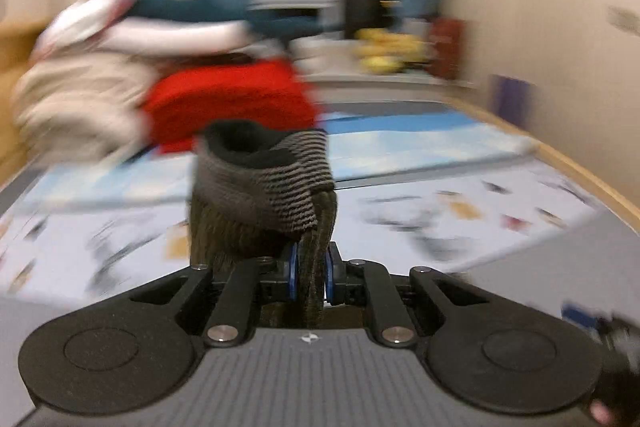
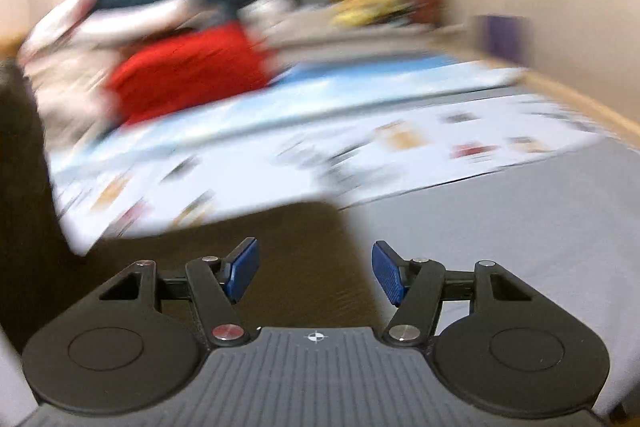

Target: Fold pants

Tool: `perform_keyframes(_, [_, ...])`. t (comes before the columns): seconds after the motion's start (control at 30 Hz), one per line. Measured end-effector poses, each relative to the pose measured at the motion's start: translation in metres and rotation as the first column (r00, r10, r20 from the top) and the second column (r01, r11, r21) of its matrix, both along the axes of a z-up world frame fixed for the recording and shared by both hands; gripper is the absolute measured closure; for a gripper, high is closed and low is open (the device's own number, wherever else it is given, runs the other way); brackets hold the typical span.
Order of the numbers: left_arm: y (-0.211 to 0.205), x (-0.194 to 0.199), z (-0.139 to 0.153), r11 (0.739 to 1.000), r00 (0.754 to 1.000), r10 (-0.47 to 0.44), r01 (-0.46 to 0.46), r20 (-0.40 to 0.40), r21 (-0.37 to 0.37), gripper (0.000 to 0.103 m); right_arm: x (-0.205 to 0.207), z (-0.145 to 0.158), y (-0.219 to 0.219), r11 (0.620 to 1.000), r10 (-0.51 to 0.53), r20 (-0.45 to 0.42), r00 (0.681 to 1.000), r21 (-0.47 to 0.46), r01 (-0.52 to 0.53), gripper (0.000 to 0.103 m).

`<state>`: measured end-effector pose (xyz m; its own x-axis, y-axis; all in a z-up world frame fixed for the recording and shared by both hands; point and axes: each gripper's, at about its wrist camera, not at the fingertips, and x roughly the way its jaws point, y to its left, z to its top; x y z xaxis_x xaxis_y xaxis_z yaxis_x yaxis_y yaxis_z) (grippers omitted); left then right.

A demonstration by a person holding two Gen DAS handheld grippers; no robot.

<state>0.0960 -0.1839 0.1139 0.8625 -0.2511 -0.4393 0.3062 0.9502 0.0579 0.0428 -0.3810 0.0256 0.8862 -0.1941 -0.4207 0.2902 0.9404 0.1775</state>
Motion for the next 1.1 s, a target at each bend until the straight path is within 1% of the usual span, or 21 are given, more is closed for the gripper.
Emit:
perform_keyframes(0.07, [-0.06,-0.016,-0.015,0.99,0.99,-0.137,0.138,-0.024,0.04,0.088,-0.015,0.004,-0.033,0.98,-0.194,0.064,0.979,0.053,0.191,0.039])
perform_keyframes(0.1, [-0.083,-0.02,-0.026,0.978,0.979,-0.197,0.199,-0.05,0.058,0.086,-0.023,0.006,-0.046,0.964,-0.259,0.087,0.962,0.085,0.252,0.039])
perform_keyframes(0.13, [-0.105,-0.025,-0.041,0.962,0.962,-0.257,0.264,-0.093,0.07,0.077,-0.03,0.006,-0.057,0.947,-0.311,0.103,0.945,0.112,0.299,0.039])
perform_keyframes(0.17, [-0.122,-0.027,-0.058,0.946,0.94,-0.303,0.317,-0.155,0.072,0.06,-0.035,0.005,-0.066,0.933,-0.345,0.109,0.932,0.143,0.329,0.039])
perform_keyframes(0.2, [-0.136,-0.029,-0.073,0.928,0.911,-0.342,0.365,-0.23,0.068,0.052,-0.038,0.003,-0.075,0.923,-0.362,0.108,0.926,0.184,0.339,0.038])
perform_keyframes(0.23, [-0.145,-0.031,-0.085,0.915,0.888,-0.365,0.398,-0.278,0.069,0.049,-0.039,0.0,-0.082,0.916,-0.359,0.097,0.928,0.228,0.33,0.038])
perform_keyframes(0.27, [-0.145,-0.034,-0.091,0.911,0.885,-0.371,0.406,-0.28,0.077,0.049,-0.038,-0.004,-0.087,0.913,-0.343,0.081,0.936,0.263,0.312,0.038])
perform_keyframes(0.37, [-0.111,-0.036,-0.098,0.931,0.901,-0.334,0.361,-0.278,0.053,0.048,-0.03,-0.015,-0.097,0.897,-0.264,0.037,0.964,0.376,0.232,0.033])
perform_keyframes(0.43, [-0.072,-0.026,-0.098,0.952,0.914,-0.283,0.305,-0.291,0.034,0.049,-0.018,-0.027,-0.098,0.873,-0.169,-0.014,0.985,0.462,0.157,0.028])
perform_keyframes(0.5, [-0.033,-0.015,-0.099,0.972,0.928,-0.215,0.234,-0.304,0.026,0.051,-0.005,-0.037,-0.092,0.846,-0.074,-0.066,0.995,0.525,0.098,0.026])
perform_keyframes(0.57, [0.005,-0.007,-0.102,0.987,0.929,-0.155,0.16,-0.336,-0.014,0.061,0.007,-0.046,-0.083,0.822,0.009,-0.126,0.992,0.566,0.064,0.026])
perform_keyframes(0.63, [0.038,0.003,-0.116,0.992,0.912,-0.126,0.11,-0.389,-0.063,0.062,0.016,-0.052,-0.071,0.832,0.036,-0.196,0.98,0.549,0.079,0.026])
perform_keyframes(0.73, [0.066,-0.003,-0.156,0.991,0.882,-0.123,0.085,-0.454,-0.104,0.062,0.023,-0.053,-0.055,0.869,0.003,-0.249,0.969,0.479,0.12,0.026])
perform_keyframes(0.8, [0.077,-0.007,-0.153,0.99,0.89,-0.129,0.088,-0.437,-0.112,0.062,0.023,-0.052,-0.048,0.885,-0.02,-0.265,0.964,0.444,0.14,0.026])
perform_keyframes(0.83, [0.077,-0.005,-0.15,0.989,0.894,-0.14,0.101,-0.426,-0.112,0.062,0.022,-0.052,-0.046,0.892,-0.031,-0.263,0.964,0.427,0.146,0.031])
perform_keyframes(0.87, [0.079,-0.004,-0.151,0.987,0.894,-0.151,0.115,-0.422,-0.11,0.061,0.021,-0.052,-0.044,0.901,-0.046,-0.252,0.967,0.408,0.149,0.042])
perform_keyframes(0.9, [0.082,-0.004,-0.153,0.986,0.892,-0.16,0.123,-0.422,-0.113,0.061,0.024,-0.05,-0.044,0.91,-0.051,-0.24,0.969,0.388,0.144,0.049])
perform_keyframes(0.93, [0.084,-0.006,-0.154,0.984,0.892,-0.169,0.13,-0.42,-0.12,0.061,0.025,-0.047,-0.04,0.922,-0.042,-0.224,0.974,0.366,0.124,0.069])
perform_keyframes(0.97, [0.087,-0.005,-0.153,0.982,0.891,-0.179,0.138,-0.416,-0.127,0.061,0.024,-0.047,-0.038,0.934,-0.031,-0.211,0.977,0.341,0.104,0.08])
perform_keyframes(1.07, [0.088,-0.011,-0.153,0.978,0.89,-0.203,0.159,-0.408,-0.138,0.061,0.025,-0.036,-0.027,0.971,-0.025,-0.194,0.981,0.229,0.07,0.094])
perform_keyframes(1.1, [0.089,-0.014,-0.153,0.976,0.889,-0.208,0.165,-0.407,-0.14,0.061,0.024,-0.031,-0.027,0.974,-0.033,-0.18,0.983,0.213,0.071,0.095])
